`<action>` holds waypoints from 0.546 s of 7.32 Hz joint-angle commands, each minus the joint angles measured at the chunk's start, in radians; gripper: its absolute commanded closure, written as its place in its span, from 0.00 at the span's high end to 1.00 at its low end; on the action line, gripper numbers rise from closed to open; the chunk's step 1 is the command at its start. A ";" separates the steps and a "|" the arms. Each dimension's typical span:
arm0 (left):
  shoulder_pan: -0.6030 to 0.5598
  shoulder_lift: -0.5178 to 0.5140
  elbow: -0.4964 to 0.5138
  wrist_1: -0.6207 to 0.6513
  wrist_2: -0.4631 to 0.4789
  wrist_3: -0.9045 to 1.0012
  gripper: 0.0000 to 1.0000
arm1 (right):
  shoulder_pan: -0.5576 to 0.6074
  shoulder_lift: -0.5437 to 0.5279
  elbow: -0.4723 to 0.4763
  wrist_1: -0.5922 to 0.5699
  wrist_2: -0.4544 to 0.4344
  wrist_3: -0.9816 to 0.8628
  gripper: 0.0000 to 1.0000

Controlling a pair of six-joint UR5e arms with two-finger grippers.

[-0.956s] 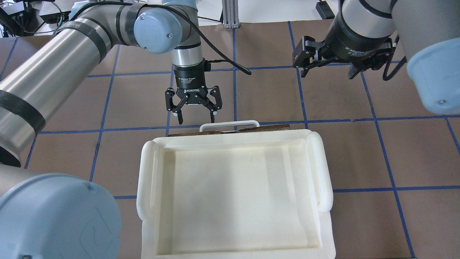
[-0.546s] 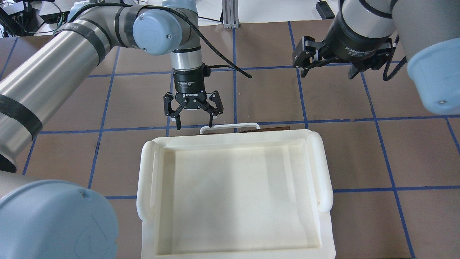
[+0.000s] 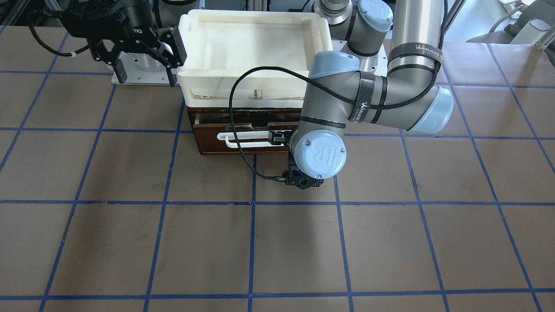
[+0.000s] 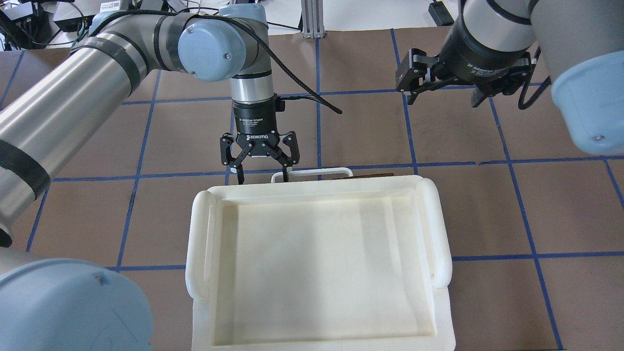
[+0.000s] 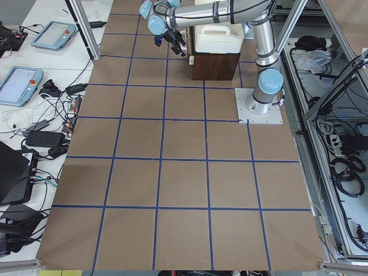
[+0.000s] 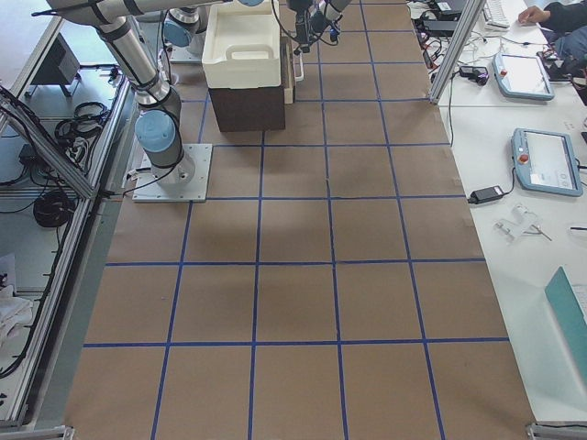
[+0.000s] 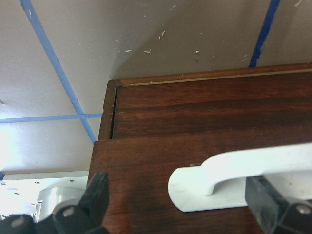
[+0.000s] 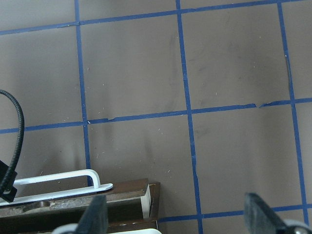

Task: Put scissors in drawer and close it
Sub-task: 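Push the drawer front with the left gripper into the cabinet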

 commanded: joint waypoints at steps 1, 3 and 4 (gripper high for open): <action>0.000 0.016 -0.005 -0.030 -0.001 0.000 1.00 | 0.000 0.000 0.000 -0.001 0.000 0.000 1.00; 0.000 0.042 -0.036 -0.052 0.002 0.000 1.00 | 0.000 0.000 0.000 -0.001 -0.001 0.000 1.00; 0.000 0.043 -0.056 -0.051 0.003 0.000 1.00 | 0.000 0.000 0.000 -0.001 -0.001 0.000 1.00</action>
